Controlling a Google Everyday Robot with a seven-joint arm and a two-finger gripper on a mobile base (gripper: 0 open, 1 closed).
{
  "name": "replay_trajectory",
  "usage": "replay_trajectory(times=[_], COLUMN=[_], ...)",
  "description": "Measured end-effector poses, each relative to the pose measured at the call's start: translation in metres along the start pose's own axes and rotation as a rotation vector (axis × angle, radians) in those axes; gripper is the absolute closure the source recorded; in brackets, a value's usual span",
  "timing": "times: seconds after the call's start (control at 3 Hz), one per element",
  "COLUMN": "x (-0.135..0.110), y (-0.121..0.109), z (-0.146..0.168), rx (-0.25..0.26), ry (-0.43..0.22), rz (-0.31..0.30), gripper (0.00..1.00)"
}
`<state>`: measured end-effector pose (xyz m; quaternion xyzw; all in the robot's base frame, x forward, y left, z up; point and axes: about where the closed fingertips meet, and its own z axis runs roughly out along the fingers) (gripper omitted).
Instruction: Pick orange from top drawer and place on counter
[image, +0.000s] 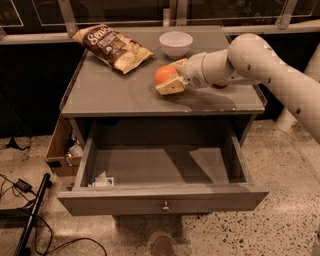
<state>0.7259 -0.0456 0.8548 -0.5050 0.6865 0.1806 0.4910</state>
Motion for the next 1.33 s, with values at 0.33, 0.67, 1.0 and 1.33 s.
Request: replay_trajectory(times=[0.33,0.67,1.0,1.33], x=[0.0000,0.0000,0.0000,0.0000], y=[0.0000,0.0000,0.0001,0.0001], z=[0.0000,0.0000,0.0002,0.0002], rx=[0.000,0.000,0.000,0.000], ry=[0.000,0.000,0.000,0.000], rz=[0.000,0.000,0.000,0.000], gripper=[0.33,0.10,0.00,0.00])
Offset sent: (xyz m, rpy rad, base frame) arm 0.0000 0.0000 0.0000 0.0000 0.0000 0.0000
